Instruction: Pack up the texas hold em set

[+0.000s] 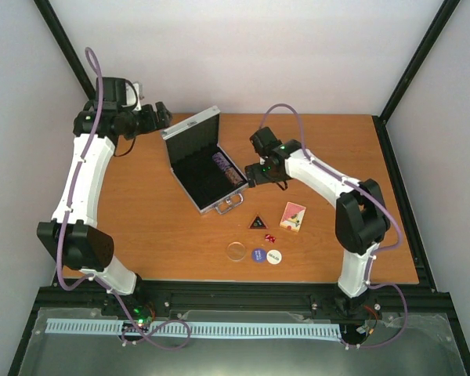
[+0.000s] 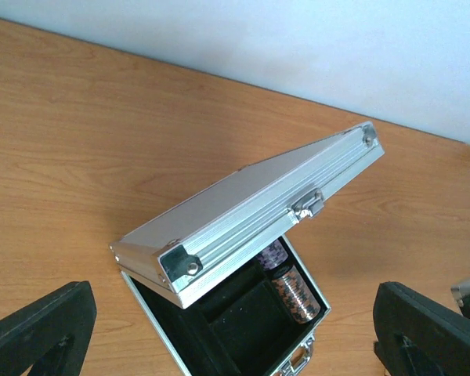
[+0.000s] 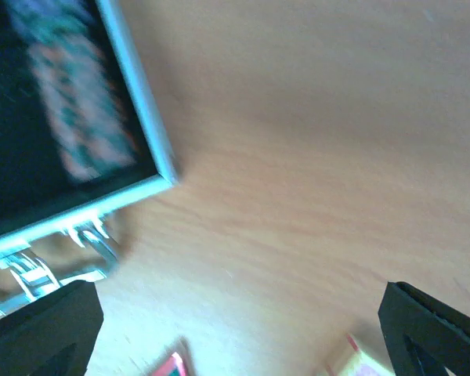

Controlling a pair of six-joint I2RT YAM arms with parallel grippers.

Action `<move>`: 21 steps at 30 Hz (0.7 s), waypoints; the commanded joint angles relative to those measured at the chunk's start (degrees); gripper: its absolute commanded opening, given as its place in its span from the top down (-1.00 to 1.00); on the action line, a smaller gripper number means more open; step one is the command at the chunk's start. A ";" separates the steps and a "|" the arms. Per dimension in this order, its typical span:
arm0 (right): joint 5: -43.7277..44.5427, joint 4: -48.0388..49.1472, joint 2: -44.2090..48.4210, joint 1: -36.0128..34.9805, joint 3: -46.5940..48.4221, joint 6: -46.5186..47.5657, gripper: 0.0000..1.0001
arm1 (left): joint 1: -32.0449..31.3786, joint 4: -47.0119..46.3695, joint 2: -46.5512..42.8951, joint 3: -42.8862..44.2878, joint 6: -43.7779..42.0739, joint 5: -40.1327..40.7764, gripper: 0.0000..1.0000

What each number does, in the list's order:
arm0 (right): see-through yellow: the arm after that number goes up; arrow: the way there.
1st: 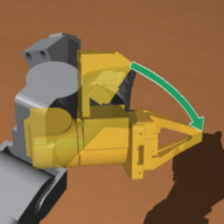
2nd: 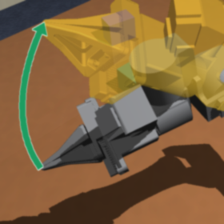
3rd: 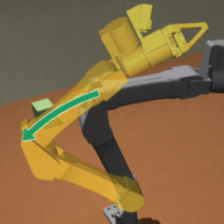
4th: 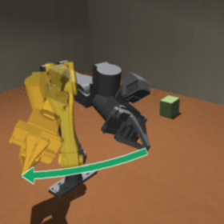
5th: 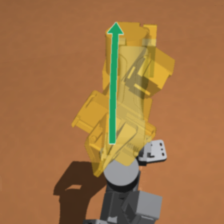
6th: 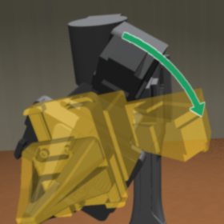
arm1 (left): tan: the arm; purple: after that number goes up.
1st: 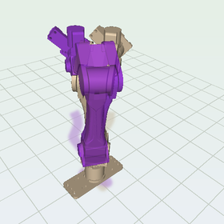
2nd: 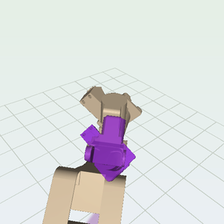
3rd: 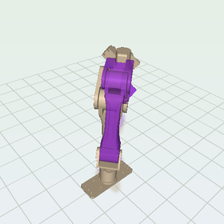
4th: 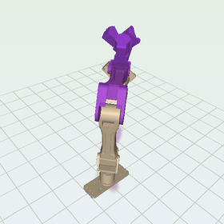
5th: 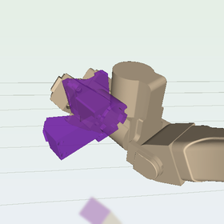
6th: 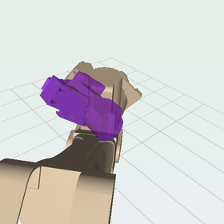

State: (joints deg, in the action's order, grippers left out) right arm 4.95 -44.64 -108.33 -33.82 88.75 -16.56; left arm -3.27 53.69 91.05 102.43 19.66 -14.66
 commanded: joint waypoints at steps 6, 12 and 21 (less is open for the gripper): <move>1.78 -20.09 11.41 5.01 -11.48 -10.35 -1.00 | -0.10 0.28 -0.95 3.53 2.00 -0.80 -1.00; -1.37 -15.82 12.72 5.09 -19.53 -15.42 -1.00 | -0.08 -0.42 -1.55 1.75 3.14 -1.77 -0.99; -1.55 -11.26 8.12 5.30 -18.12 -22.29 -1.00 | -0.12 -0.41 -2.87 0.80 3.38 -2.37 -1.00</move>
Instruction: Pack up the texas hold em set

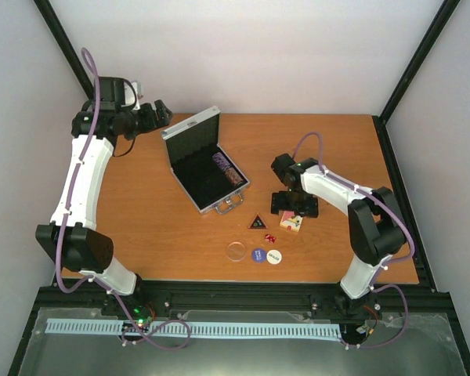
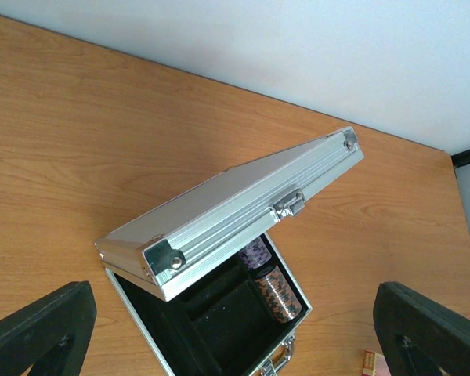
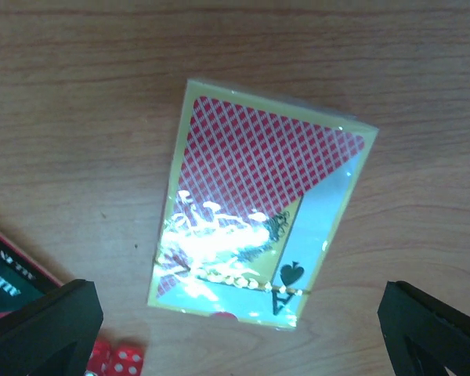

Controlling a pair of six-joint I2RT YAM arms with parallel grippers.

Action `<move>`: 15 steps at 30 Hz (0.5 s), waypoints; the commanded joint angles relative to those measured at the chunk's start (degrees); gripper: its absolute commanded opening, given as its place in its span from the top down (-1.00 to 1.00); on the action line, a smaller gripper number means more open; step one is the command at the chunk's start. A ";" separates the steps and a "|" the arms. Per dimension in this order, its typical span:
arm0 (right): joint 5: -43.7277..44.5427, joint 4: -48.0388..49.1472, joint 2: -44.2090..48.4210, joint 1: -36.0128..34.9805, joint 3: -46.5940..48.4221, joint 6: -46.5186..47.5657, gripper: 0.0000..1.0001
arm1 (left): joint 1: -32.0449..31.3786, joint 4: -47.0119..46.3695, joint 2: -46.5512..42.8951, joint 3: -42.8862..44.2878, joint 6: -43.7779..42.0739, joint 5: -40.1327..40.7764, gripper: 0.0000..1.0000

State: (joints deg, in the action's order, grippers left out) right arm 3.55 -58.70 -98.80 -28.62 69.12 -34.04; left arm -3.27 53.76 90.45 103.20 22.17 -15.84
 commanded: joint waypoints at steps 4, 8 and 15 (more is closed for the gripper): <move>2.58 2.99 -3.20 0.59 2.18 -7.33 -0.98 | -0.14 -0.21 -2.45 0.08 0.88 -1.22 -1.00; 2.00 4.87 -3.94 1.97 0.90 -7.79 -0.92 | -0.16 -0.05 -2.48 -0.15 0.50 -1.33 -0.99; 0.39 5.15 -5.33 2.81 -0.19 -7.17 -0.85 | -0.13 0.39 -1.74 0.00 -0.06 -1.16 -1.00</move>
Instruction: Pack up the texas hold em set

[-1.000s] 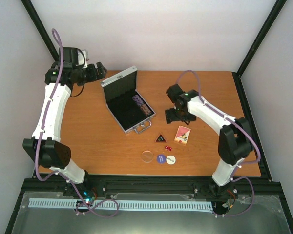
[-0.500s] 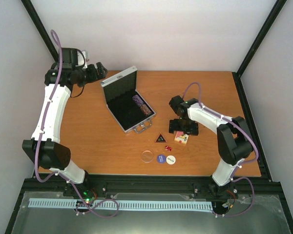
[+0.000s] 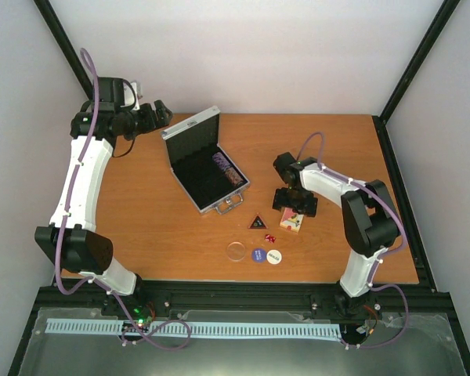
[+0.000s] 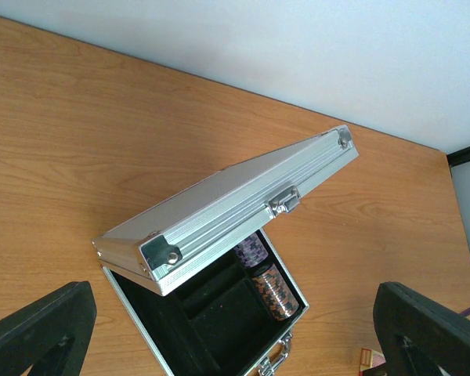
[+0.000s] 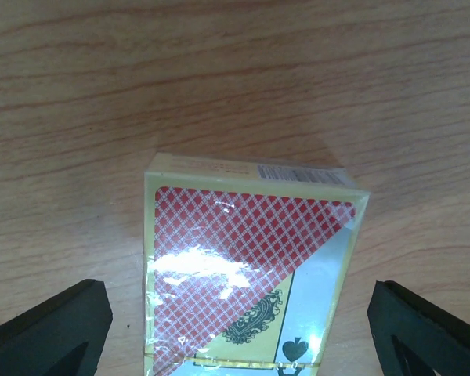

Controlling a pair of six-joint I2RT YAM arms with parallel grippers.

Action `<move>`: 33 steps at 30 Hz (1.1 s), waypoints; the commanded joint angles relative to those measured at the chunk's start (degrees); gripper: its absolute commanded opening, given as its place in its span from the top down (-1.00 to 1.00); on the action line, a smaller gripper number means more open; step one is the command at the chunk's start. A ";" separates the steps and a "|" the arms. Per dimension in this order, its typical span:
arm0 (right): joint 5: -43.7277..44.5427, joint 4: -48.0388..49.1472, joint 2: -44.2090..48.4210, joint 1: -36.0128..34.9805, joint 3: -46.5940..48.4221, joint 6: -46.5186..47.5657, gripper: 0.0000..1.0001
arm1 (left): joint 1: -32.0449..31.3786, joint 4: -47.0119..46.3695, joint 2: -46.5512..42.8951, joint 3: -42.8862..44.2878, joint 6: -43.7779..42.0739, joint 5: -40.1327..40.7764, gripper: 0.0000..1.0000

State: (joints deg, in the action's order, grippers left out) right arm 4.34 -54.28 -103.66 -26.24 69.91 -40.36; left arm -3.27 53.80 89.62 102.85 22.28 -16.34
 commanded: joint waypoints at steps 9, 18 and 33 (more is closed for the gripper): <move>-0.97 2.77 -2.03 0.74 -3.11 0.91 -0.78 | -0.14 0.04 0.67 1.03 -0.09 -1.28 -0.99; -2.23 5.29 -3.23 1.99 -5.40 2.69 -0.44 | -0.11 0.60 0.75 0.94 -0.73 -0.65 -0.99; -5.04 -4.14 2.43 1.15 12.69 14.13 0.95 | -0.09 0.73 0.09 1.04 -0.92 0.44 -1.00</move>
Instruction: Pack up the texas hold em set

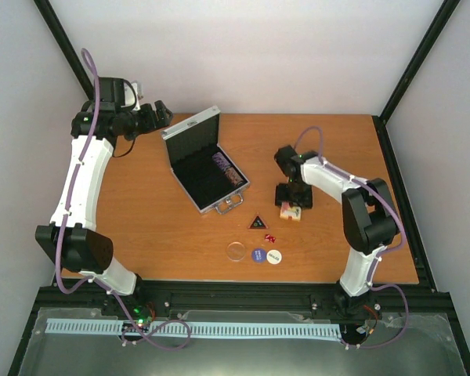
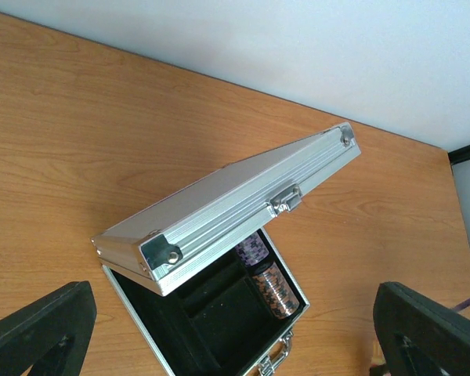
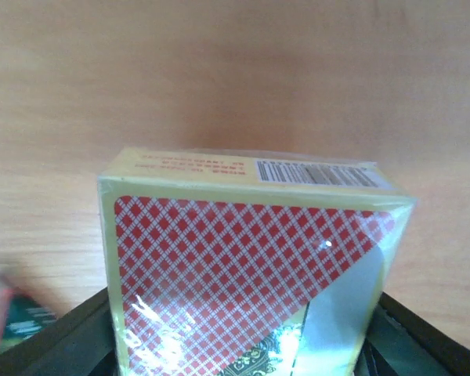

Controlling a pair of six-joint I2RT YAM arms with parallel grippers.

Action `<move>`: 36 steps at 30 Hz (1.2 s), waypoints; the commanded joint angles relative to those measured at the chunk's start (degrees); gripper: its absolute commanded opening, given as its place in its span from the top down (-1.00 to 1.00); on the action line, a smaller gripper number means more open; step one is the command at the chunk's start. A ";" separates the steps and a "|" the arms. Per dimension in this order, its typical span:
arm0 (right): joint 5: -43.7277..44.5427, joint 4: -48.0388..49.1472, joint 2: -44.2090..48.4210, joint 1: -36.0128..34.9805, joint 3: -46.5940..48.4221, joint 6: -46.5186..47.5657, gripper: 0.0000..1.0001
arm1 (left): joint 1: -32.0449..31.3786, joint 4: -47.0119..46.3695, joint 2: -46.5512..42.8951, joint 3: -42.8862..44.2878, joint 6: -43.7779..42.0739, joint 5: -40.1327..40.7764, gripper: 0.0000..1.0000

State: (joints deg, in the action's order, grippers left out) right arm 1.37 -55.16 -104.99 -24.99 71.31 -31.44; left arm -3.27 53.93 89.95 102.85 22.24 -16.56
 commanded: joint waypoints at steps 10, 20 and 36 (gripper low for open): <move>-16.25 3.33 -6.82 -4.16 32.41 0.29 0.94 | -0.14 -0.18 -0.85 -0.24 -0.92 1.17 -1.00; -20.28 9.65 -22.56 -8.73 53.20 -9.52 0.94 | -0.12 -0.72 -0.21 -0.25 0.01 -0.23 -1.00; -12.41 7.23 -29.48 -18.03 57.48 -25.44 0.94 | -0.15 -0.61 0.02 -0.55 -0.05 -1.44 -1.00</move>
State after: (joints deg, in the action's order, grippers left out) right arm -12.88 -47.94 -131.90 -41.34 127.13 -51.35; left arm -3.27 53.71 89.95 101.93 22.28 -17.08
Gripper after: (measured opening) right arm 0.706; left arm 0.998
